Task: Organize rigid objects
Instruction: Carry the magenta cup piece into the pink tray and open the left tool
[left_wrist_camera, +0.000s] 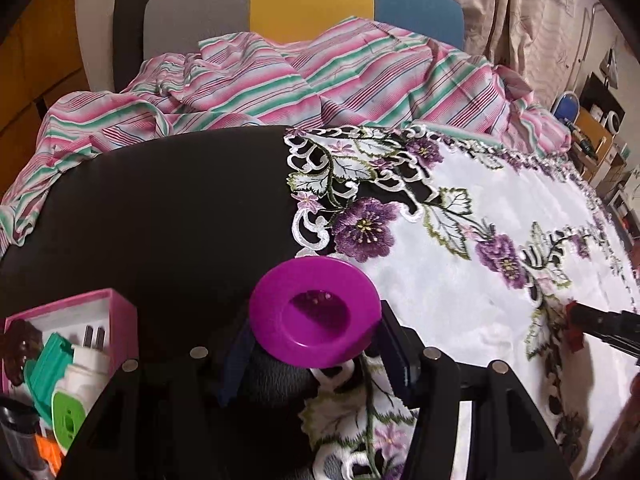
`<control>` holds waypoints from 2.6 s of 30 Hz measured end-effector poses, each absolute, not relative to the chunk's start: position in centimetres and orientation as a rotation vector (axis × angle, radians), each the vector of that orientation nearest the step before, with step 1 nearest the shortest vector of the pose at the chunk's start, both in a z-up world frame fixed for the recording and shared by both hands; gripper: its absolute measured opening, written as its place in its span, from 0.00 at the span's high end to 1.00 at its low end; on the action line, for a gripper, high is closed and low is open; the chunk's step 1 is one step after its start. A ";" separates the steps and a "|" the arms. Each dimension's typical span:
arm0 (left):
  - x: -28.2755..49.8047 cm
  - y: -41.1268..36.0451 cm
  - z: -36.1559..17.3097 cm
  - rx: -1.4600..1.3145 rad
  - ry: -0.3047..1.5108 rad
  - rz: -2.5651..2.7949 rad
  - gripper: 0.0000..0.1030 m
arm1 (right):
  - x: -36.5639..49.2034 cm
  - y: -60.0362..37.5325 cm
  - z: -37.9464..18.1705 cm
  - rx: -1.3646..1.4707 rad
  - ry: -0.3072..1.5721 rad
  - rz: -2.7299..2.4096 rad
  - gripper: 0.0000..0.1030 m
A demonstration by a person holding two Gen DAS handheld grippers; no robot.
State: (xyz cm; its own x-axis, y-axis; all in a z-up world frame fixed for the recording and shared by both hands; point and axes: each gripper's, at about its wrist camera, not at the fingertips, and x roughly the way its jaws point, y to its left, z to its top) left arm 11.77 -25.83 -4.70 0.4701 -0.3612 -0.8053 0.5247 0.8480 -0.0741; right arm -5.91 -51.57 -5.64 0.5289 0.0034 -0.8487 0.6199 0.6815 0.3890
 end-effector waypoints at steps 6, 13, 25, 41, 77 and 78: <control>9.8 -24.4 -3.5 0.131 0.933 -0.590 0.43 | -5.7 -51.1 -5.2 0.718 0.944 -0.398 0.68; 7.3 -22.0 -2.6 0.051 0.942 -0.638 0.43 | -5.5 -50.6 -4.8 0.679 0.936 -0.390 0.68; 3.2 -17.9 -1.7 -0.004 0.940 -0.669 0.43 | -5.4 -50.2 -4.5 0.645 0.927 -0.390 0.69; -2.0 -5.8 -0.8 -0.034 0.924 -0.608 0.43 | -5.5 -49.5 -3.7 0.639 0.890 -0.354 0.68; -2.1 3.4 -4.4 -0.088 0.983 -0.498 0.43 | -6.1 -46.4 -0.4 0.511 0.780 -0.341 0.68; -2.0 2.8 -4.5 -0.077 0.983 -0.509 0.43 | -6.1 -45.8 -0.4 0.520 0.782 -0.323 0.68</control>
State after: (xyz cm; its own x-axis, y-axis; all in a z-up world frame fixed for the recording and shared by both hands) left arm -1.95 2.84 -4.53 0.4479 -0.4451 -0.7754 0.3771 0.8804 -0.2875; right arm -6.13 -45.83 -0.38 0.6705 -0.0854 -0.7370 0.4597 0.8275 0.3224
